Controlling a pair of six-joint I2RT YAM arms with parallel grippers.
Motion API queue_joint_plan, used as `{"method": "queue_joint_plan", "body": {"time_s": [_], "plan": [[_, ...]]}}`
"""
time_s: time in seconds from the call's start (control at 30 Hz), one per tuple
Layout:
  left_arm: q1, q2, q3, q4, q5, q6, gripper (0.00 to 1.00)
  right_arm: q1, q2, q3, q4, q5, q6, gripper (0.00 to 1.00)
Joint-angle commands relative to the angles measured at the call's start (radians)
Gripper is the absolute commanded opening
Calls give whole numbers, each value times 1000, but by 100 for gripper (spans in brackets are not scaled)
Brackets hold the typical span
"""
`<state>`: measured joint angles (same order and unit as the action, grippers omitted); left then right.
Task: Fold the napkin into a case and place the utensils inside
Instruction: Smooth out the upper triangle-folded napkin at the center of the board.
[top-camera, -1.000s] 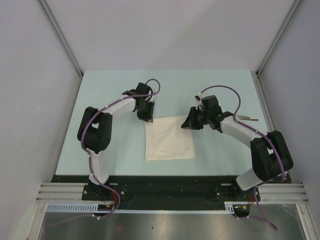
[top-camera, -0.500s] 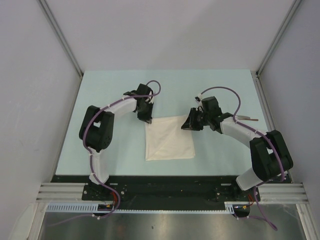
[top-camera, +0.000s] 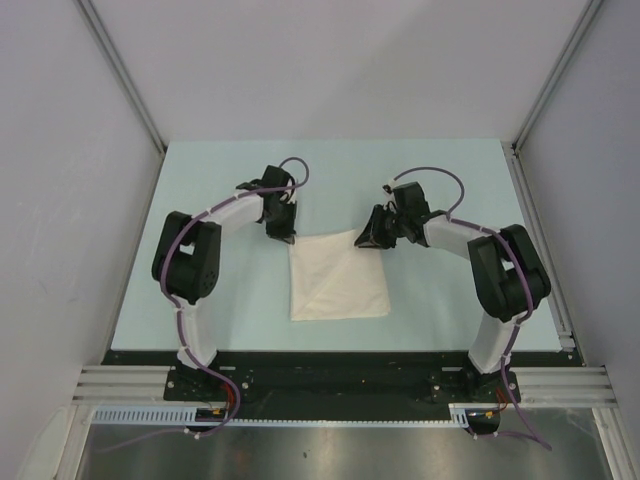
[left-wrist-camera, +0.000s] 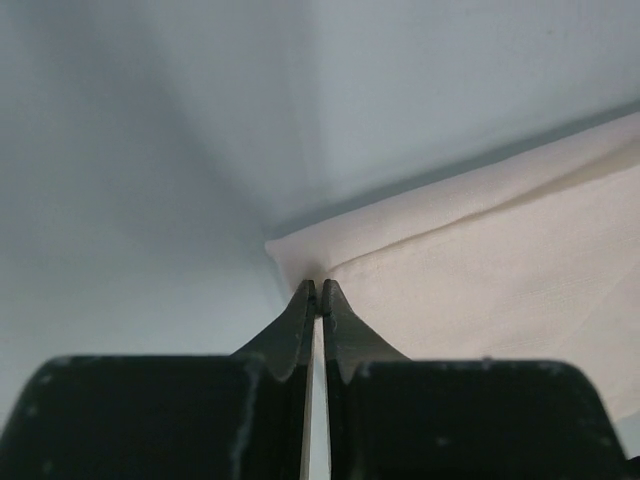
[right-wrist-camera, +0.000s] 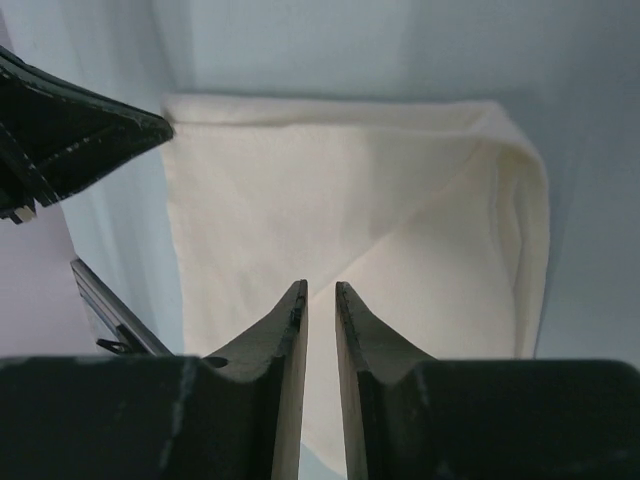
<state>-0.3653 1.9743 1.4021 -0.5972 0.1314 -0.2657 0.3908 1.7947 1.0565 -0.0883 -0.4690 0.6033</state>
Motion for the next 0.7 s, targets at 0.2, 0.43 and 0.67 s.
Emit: {"method": "queue_joint_plan", "body": {"time_s": [0.2, 0.43, 0.67], "plan": [[25, -22, 17, 59, 85, -44, 7, -21, 123, 169, 58, -45, 29, 22], [25, -28, 8, 51, 67, -69, 13, -52, 169, 186, 68, -51, 32, 22], [25, -162, -15, 11, -42, -98, 41, -79, 198, 189, 68, -48, 16, 22]]}}
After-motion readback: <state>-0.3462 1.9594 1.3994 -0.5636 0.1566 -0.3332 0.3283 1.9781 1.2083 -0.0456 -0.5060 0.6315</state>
